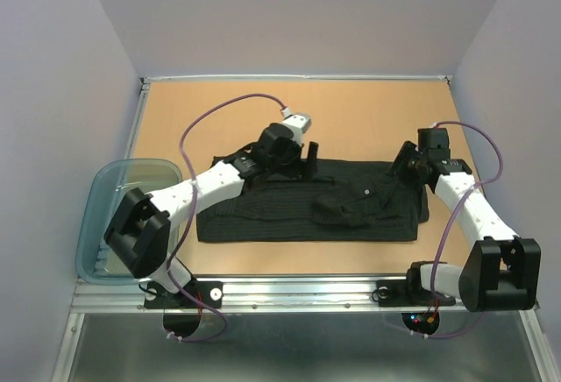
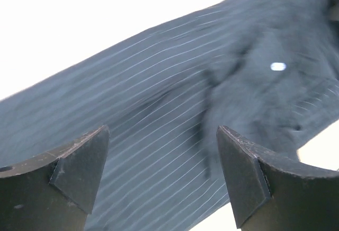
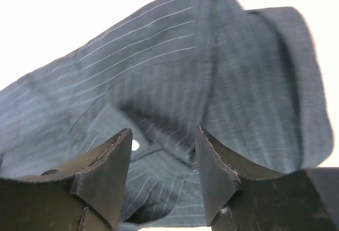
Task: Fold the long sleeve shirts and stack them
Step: Fold the shirt
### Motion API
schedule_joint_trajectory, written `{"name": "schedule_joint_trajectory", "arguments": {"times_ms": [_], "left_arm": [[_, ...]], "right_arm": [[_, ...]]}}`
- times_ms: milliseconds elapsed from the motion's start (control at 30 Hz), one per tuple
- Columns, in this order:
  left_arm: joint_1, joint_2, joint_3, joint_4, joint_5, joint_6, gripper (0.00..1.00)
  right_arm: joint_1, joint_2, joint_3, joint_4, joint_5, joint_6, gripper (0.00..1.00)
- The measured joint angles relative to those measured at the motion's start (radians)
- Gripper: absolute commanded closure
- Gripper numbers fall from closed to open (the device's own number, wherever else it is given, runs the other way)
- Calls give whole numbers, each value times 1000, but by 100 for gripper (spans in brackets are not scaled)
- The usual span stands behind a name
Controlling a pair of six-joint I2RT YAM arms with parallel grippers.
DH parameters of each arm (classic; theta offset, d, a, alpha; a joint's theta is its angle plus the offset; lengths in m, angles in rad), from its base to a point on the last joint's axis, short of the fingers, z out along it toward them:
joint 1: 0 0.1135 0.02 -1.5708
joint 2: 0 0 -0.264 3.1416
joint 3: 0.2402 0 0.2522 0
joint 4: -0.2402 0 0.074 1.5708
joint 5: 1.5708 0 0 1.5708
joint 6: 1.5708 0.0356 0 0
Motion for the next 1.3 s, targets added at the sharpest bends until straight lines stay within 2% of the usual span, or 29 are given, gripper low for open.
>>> {"name": "schedule_joint_trajectory", "arguments": {"times_ms": [100, 267, 367, 600, 733, 800, 833, 867, 933, 967, 1033, 1067, 1100, 1200, 1233, 1300], "left_arm": [[-59, 90, 82, 21, 13, 48, 7], [-73, 159, 101, 21, 18, 52, 8], [-70, 155, 77, 25, 13, 42, 8], [-67, 50, -58, 17, -5, 13, 8], [-66, -7, -116, 18, -25, 0, 8], [-67, -32, -144, 17, -39, -4, 8], [-66, -42, -155, 16, -44, -6, 8], [-66, -48, -163, 16, -50, -7, 8], [-67, -54, -169, 16, -56, -10, 8], [-67, -56, -171, 16, -60, -10, 8], [-66, -60, -171, 16, -60, -10, 8], [-66, -61, -171, 16, -60, -10, 8], [-67, -63, -171, 17, -58, -8, 8], [-66, -73, -172, 20, -52, 1, 8], [-66, -81, -174, 26, -42, 10, 8], [-67, -96, -177, 38, -24, 23, 8]], "right_arm": [[1, -13, -1, 27, -86, -50, 43], [2, -13, -2, 70, -188, -112, 34], [2, 33, -4, 113, -234, -128, 27], [65, 198, -4, 174, -280, -151, 25], [101, 245, -4, 197, -290, -172, 32], [114, 259, -4, 205, -295, -183, 38], [122, 261, -4, 208, -298, -191, 42], [128, 261, -4, 209, -299, -196, 52], [137, 261, -4, 217, -301, -209, 64], [146, 256, -4, 216, -303, -211, 73], [162, 237, -4, 216, -311, -217, 83], [168, 225, -5, 216, -314, -220, 83], [182, 201, -6, 216, -323, -221, 90], [204, 135, -13, 212, -346, -228, 92], [212, 115, -14, 211, -353, -230, 96], [229, 73, -17, 209, -377, -237, 98]]}}
